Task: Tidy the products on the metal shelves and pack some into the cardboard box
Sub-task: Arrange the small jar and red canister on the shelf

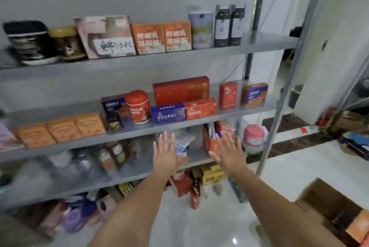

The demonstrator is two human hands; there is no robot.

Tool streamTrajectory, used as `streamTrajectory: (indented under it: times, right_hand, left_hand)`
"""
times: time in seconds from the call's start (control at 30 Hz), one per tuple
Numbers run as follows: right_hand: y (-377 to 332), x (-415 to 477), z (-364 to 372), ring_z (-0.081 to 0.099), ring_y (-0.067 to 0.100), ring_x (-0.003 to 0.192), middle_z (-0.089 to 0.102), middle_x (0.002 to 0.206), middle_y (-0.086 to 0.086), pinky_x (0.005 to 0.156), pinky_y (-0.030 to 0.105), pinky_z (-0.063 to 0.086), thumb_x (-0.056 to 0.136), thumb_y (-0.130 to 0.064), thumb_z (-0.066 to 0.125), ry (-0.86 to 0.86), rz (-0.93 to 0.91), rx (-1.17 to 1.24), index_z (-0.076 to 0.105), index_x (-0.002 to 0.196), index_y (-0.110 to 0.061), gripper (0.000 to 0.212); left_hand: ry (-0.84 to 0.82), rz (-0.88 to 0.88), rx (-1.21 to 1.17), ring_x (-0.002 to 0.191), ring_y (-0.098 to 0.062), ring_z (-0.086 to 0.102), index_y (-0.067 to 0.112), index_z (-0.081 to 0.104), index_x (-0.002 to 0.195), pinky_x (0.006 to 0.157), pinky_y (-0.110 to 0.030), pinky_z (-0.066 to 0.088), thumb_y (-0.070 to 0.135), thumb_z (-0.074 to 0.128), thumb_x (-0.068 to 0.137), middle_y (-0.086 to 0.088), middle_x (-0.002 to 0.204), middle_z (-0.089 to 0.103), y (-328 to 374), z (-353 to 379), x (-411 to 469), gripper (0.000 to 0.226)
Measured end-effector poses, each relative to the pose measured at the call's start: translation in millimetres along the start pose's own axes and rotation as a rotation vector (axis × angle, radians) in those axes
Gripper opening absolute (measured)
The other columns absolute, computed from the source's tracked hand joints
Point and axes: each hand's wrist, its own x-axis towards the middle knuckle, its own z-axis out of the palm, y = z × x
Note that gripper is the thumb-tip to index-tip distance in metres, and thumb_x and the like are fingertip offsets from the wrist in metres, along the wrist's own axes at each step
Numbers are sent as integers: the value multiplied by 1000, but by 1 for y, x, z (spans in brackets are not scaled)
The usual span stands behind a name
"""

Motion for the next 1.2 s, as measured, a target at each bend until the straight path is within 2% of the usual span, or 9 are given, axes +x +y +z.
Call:
streamTrajectory:
  times: [0.1, 0.17, 0.27, 0.33, 0.43, 0.73, 0.9, 1.03, 1.2]
  right_hand:
    - [-71, 23, 7, 52, 27, 129, 51, 143, 7, 106, 51, 38, 96, -64, -1, -23, -113, -11, 53, 138, -12, 85]
    - [-122, 34, 5, 53, 28, 127, 52, 142, 8, 110, 50, 32, 94, -66, -7, -37, -149, -40, 54, 137, -11, 92]
    - [-198, 49, 8, -1, 20, 150, -4, 162, 1, 118, 46, -5, 56, -77, -41, -78, -229, -19, 2, 155, -18, 123]
    - [-243, 56, 14, -15, 17, 148, -14, 162, 0, 117, 43, -12, 53, -80, -39, -50, -270, 15, -9, 153, -22, 119]
    - [-299, 65, 28, -15, 18, 148, -12, 162, 0, 117, 44, -10, 51, -82, -38, -74, -311, 51, -8, 154, -24, 122]
    - [-364, 118, 30, -26, 12, 139, -23, 157, -1, 114, 44, -16, 47, -79, -44, -24, -295, -8, -16, 151, -24, 121]
    - [-364, 150, 34, -32, 15, 136, -30, 156, 0, 111, 44, -19, 67, -81, -20, -63, -304, -47, -23, 149, -23, 100]
    - [-358, 184, 40, -34, 17, 137, -38, 150, 0, 114, 45, -18, 57, -80, -36, -79, -325, -73, -30, 142, -23, 103]
    - [-360, 243, 34, -17, 17, 148, -18, 161, 0, 119, 35, -1, 99, -56, 27, -67, -365, 63, -9, 154, -22, 74]
  left_hand:
    - [17, -111, 8, 148, -26, -20, 18, -18, 154, 119, -45, -11, 73, 16, 89, -9, 160, -24, -69, -13, -19, 91]
    - [28, -163, 13, 149, -27, -19, 17, -16, 154, 119, -45, -10, 77, 7, 87, -11, 161, -22, -117, -18, -32, 92]
    - [69, -231, -8, 150, -31, -9, 12, -8, 155, 118, -48, -9, 84, -35, 56, -14, 162, -12, -190, -23, -48, 125]
    - [138, -287, 25, 151, -33, 3, 10, 4, 156, 119, -51, 0, 79, -15, 80, -16, 163, 0, -239, -30, -54, 104]
    - [37, -342, 61, 149, -29, -16, 15, -15, 154, 121, -49, -8, 60, 22, 100, -12, 162, -17, -306, -27, -58, 79]
    - [14, -254, 92, 146, -28, -26, 14, -24, 151, 118, -47, -15, 64, 20, 97, -11, 157, -29, -374, -35, -29, 85]
    - [23, -214, 83, 135, -26, -38, 16, -33, 144, 114, -47, -20, 66, 16, 97, -10, 148, -40, -376, -44, 7, 84]
    - [26, -194, 67, 140, -26, -36, 19, -32, 147, 110, -45, -24, 66, 20, 96, -8, 151, -41, -372, -49, 53, 87]
    - [74, -194, 88, 141, -26, -34, 17, -29, 147, 111, -45, -20, 56, 32, 100, -9, 153, -36, -362, -60, 109, 86]
